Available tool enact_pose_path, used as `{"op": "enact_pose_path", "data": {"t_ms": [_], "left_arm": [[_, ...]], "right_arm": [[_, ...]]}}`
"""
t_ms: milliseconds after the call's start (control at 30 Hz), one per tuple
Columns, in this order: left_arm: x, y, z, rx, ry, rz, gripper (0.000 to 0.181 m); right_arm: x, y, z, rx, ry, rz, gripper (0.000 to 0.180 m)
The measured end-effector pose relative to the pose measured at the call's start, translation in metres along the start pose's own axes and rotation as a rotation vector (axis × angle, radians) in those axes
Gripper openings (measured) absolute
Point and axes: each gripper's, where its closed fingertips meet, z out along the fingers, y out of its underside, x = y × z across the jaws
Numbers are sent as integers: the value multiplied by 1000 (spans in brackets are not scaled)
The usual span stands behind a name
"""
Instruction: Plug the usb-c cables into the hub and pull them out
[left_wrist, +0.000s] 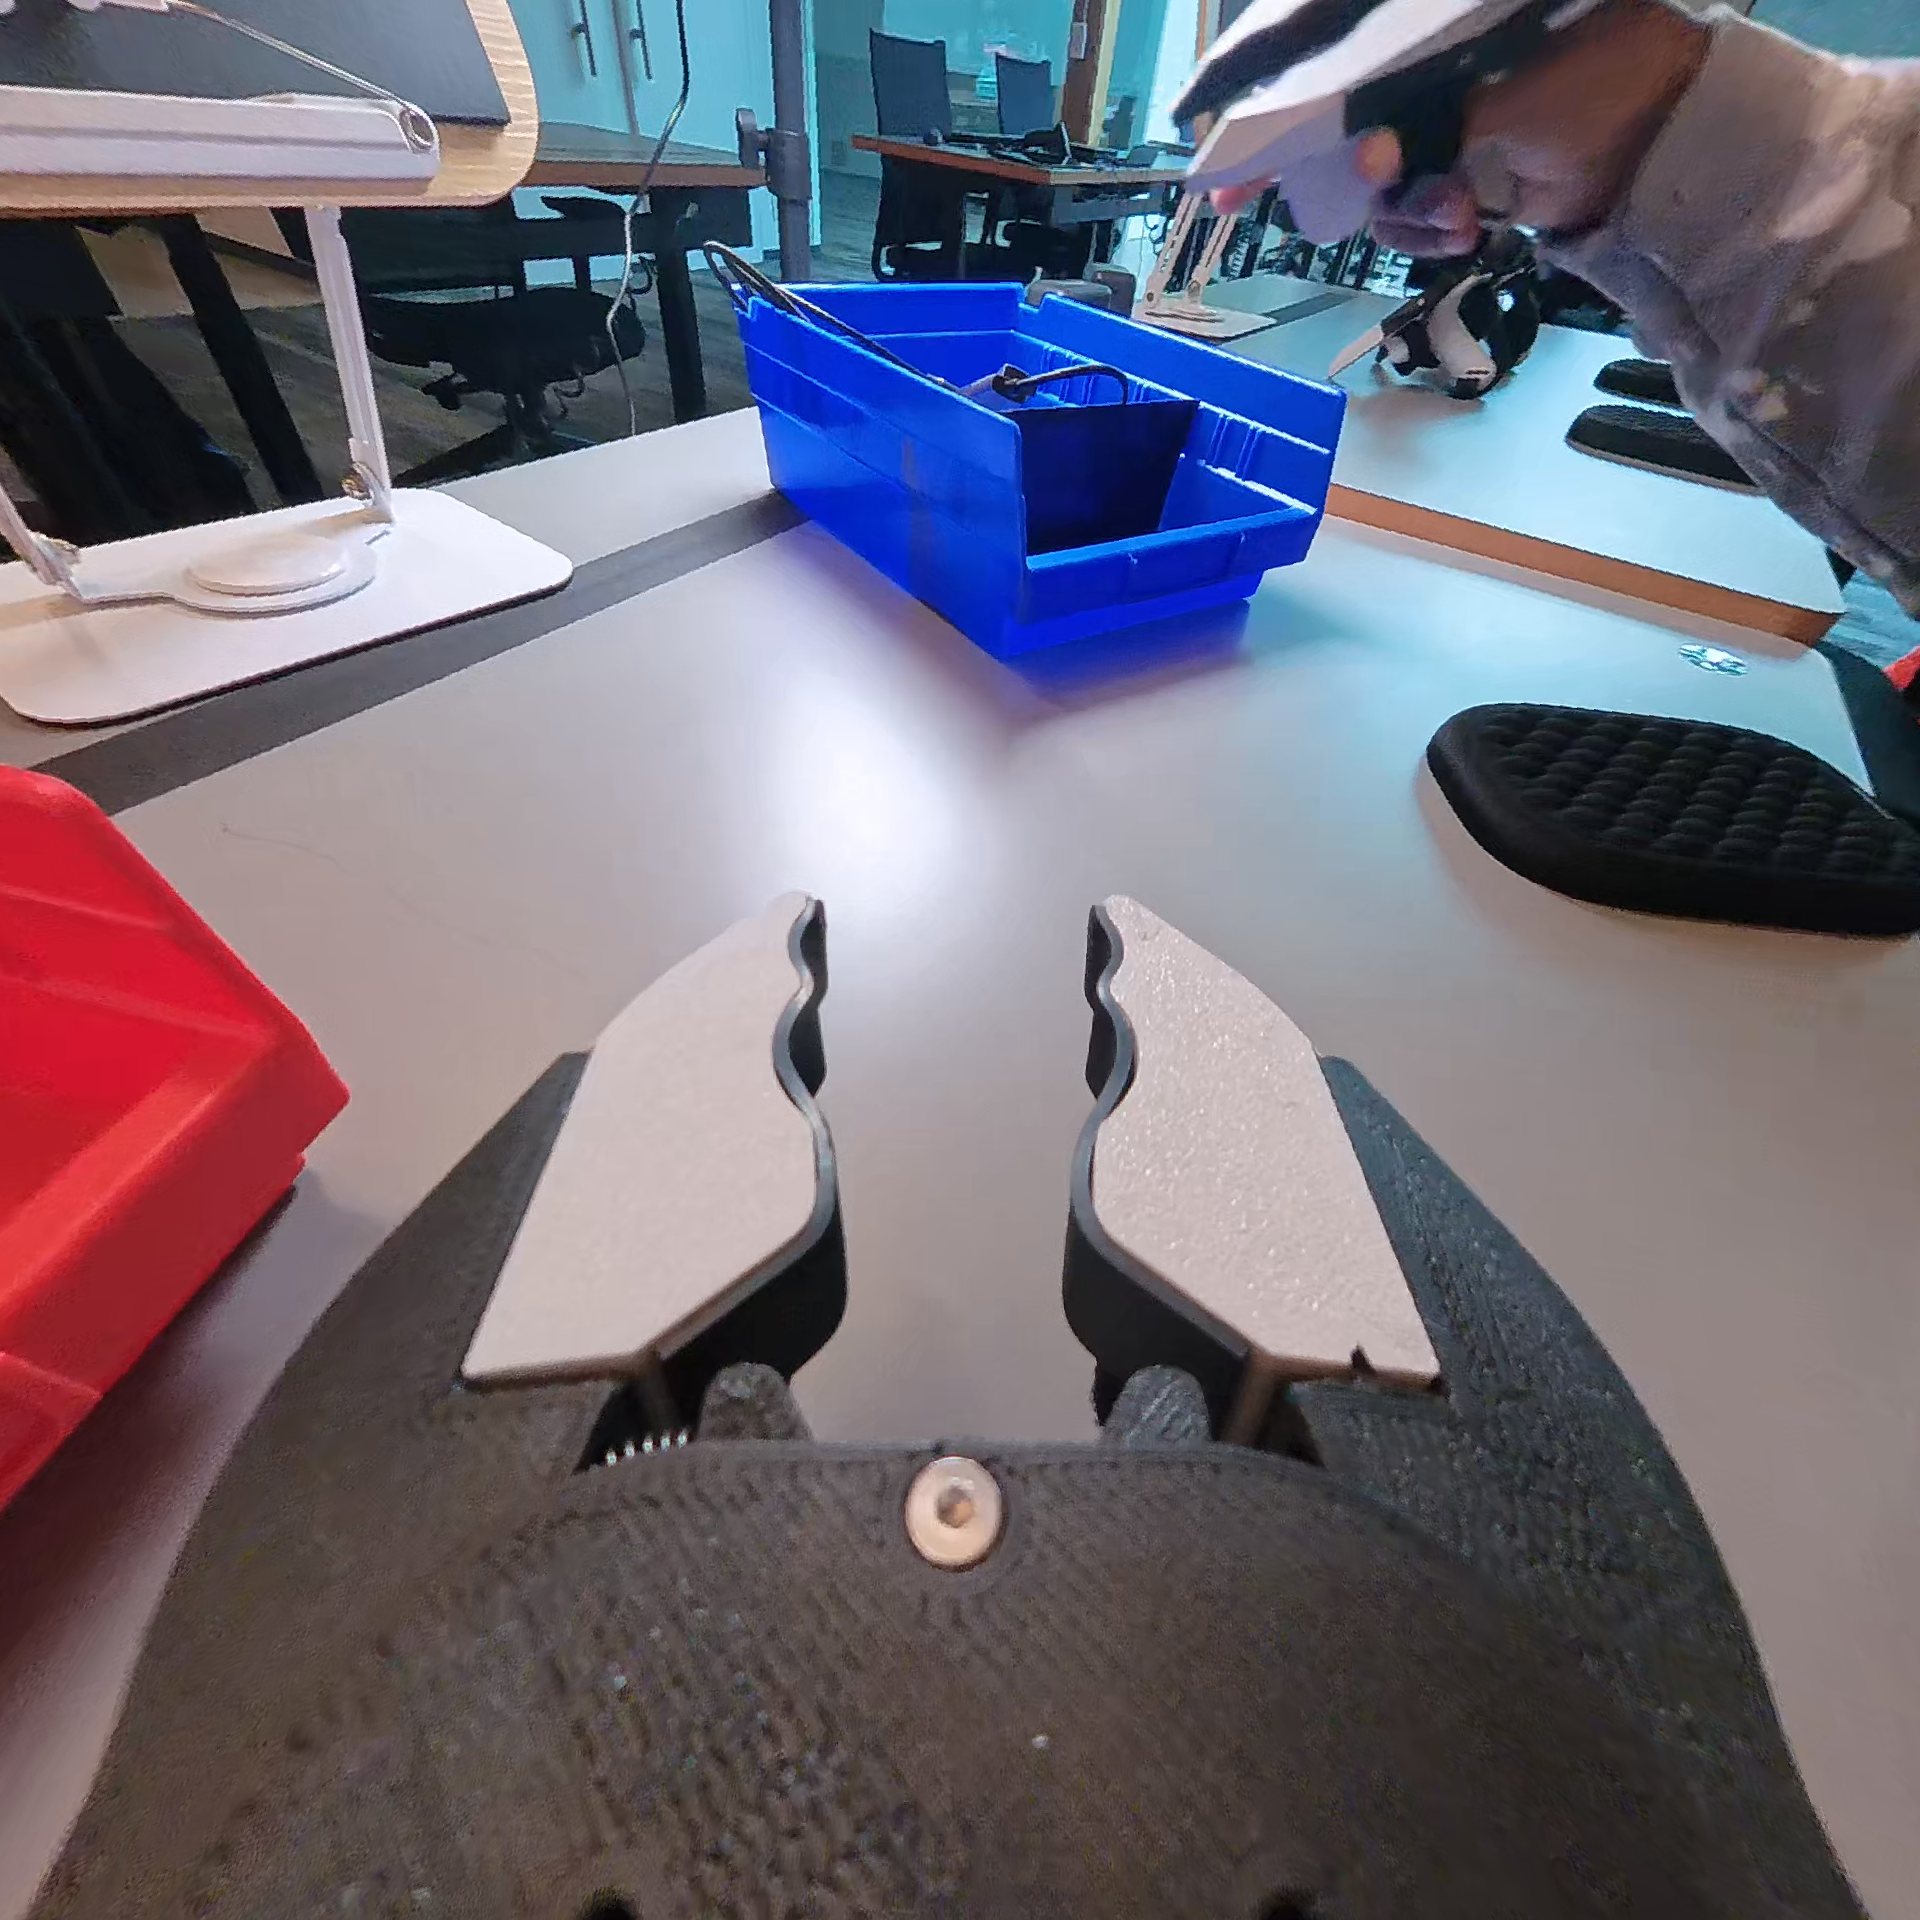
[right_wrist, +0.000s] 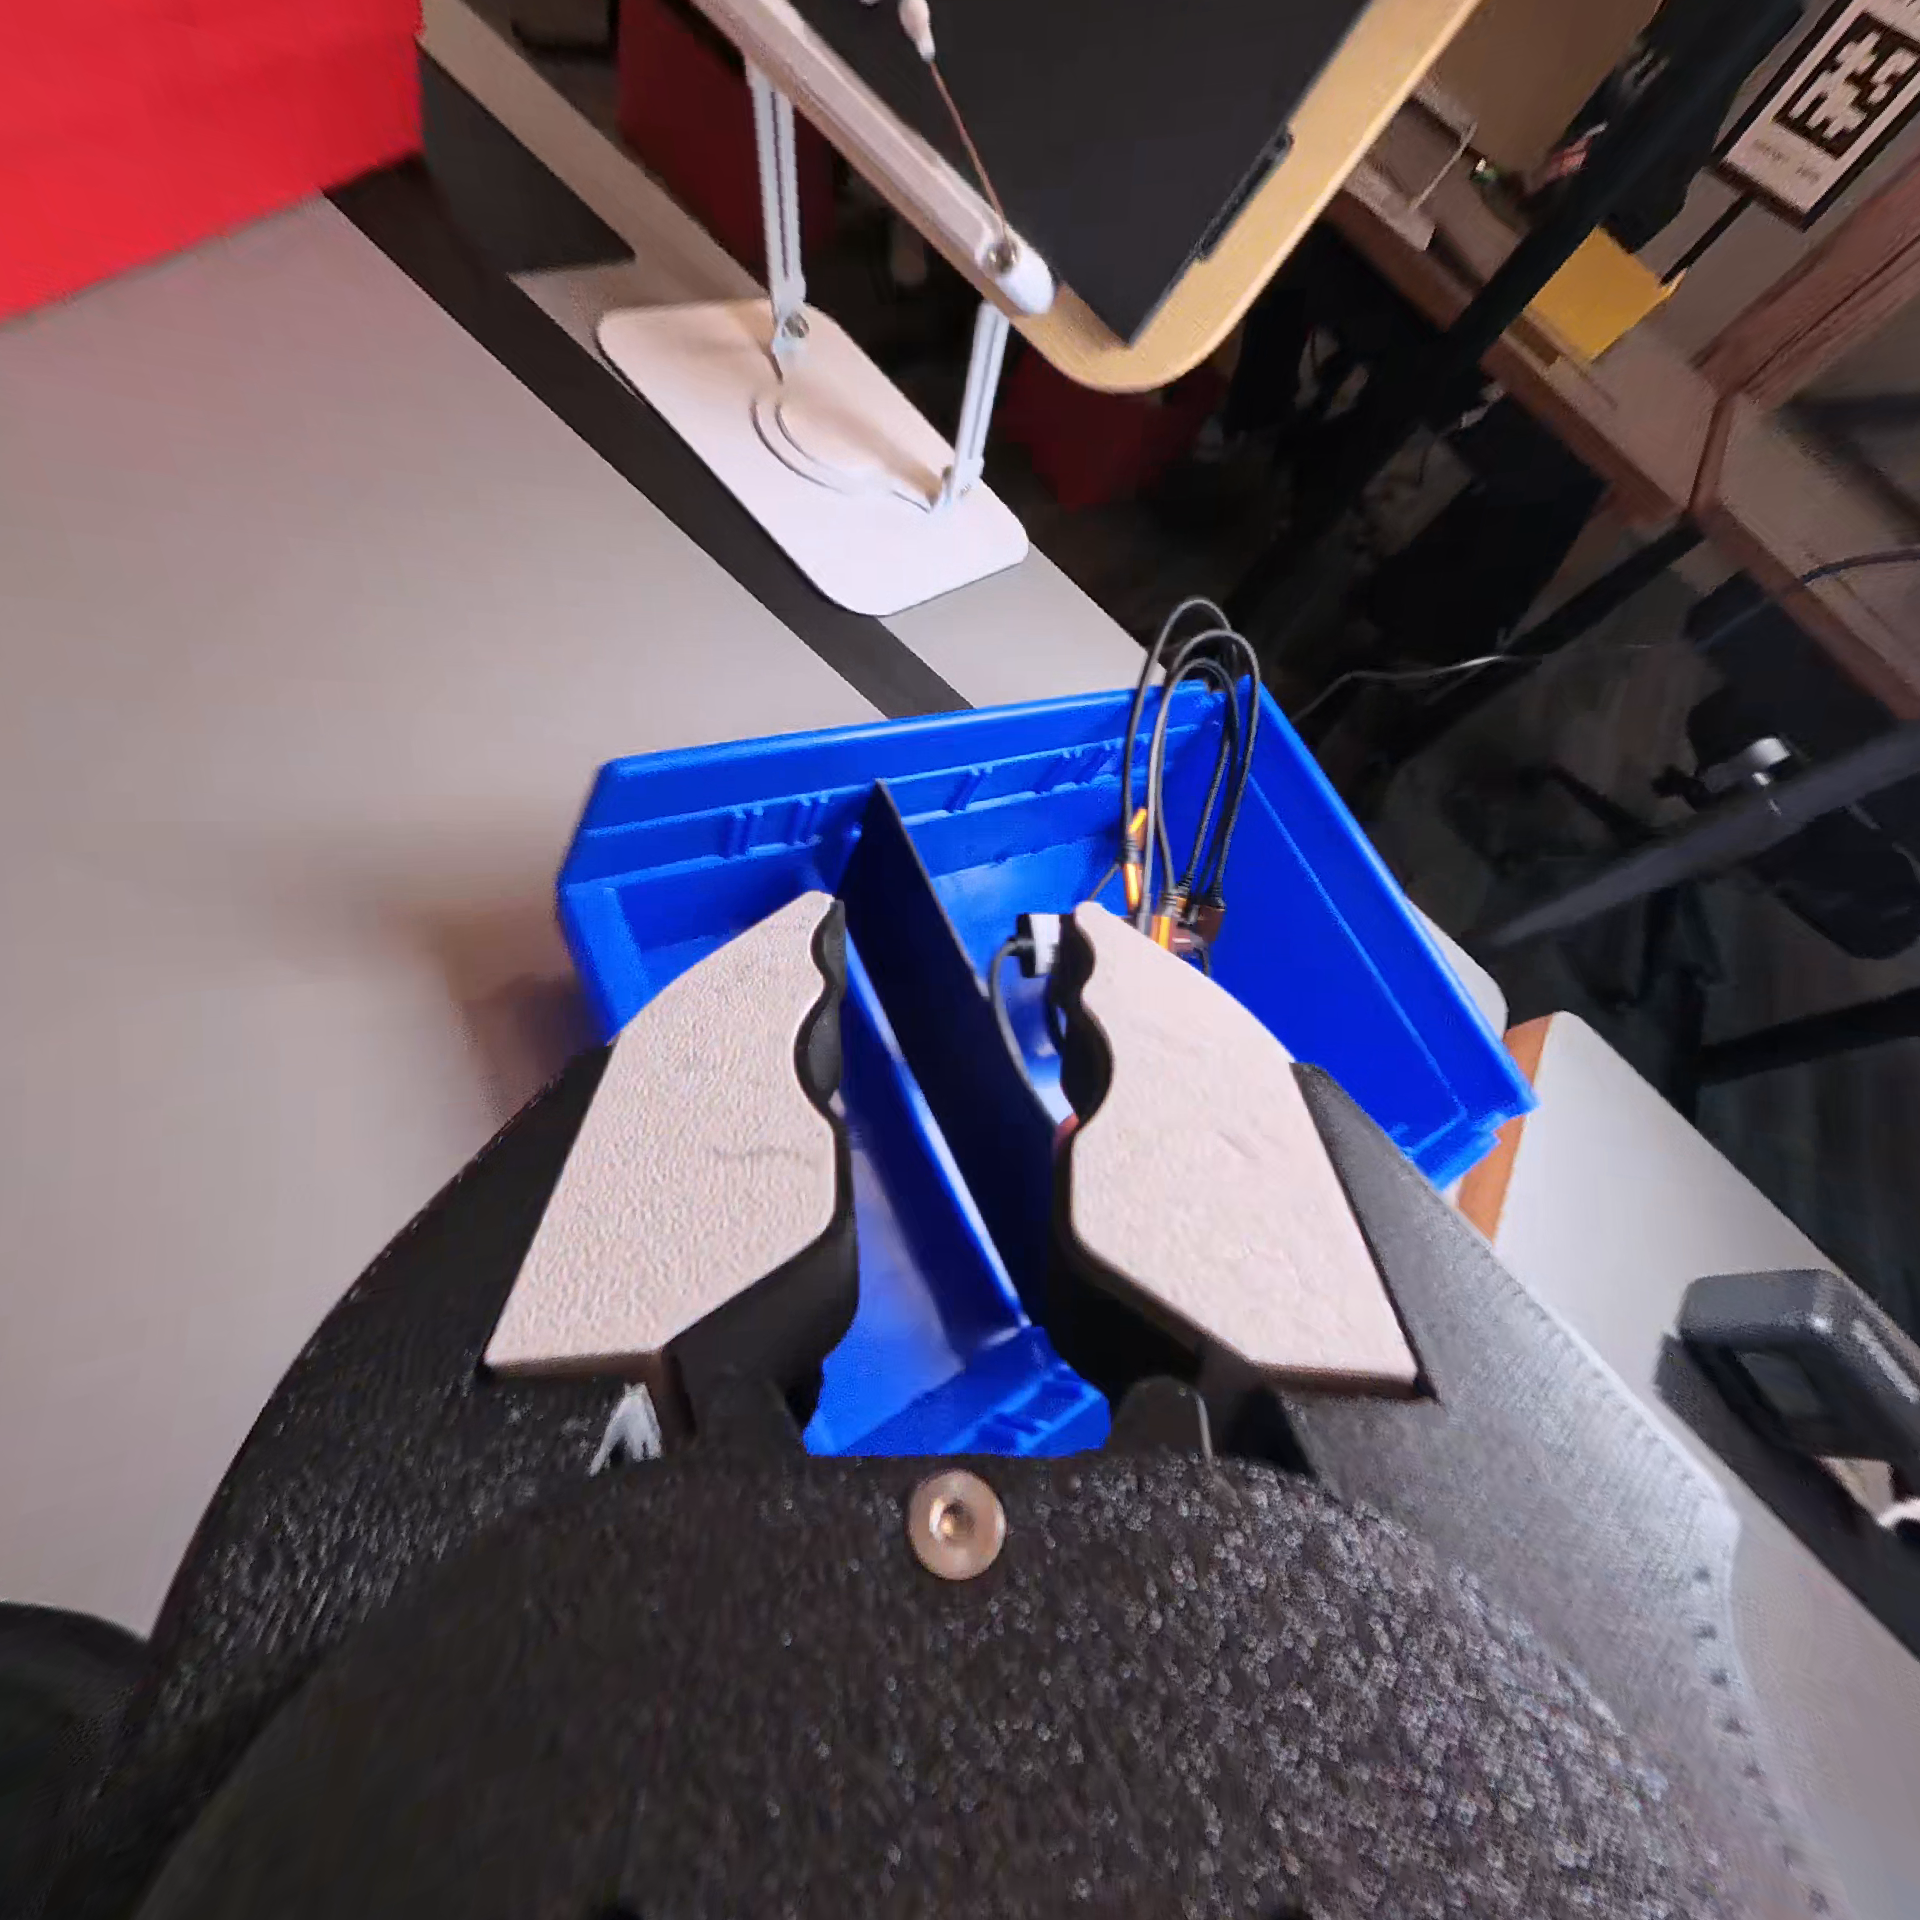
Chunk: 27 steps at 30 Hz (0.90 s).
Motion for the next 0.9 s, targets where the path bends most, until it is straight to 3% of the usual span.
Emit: {"op": "enact_pose_path", "data": {"t_ms": [133, 233, 433, 533, 733, 900], "left_arm": [[-16, -6, -8, -3, -83, 37, 48], [-47, -8, -25, -80, -223, 122, 49], [-153, 23, -80, -526, -566, 303, 56], [-178, 55, -87, -742, -553, 314, 62], [-172, 63, -64, -839, -368, 297, 33], [-180, 87, -58, -1084, -343, 391, 40]], "right_arm": [[-43, 22, -4, 22, -3, 14, 39], [-66, 58, 7, -86, -6, -63, 43], [-83, 101, 39, -261, -68, -185, 43], [-85, 106, 53, -340, -101, -221, 43], [-92, 116, 78, -475, -177, -336, 30], [-100, 115, 73, -487, -196, -374, 29]]}}
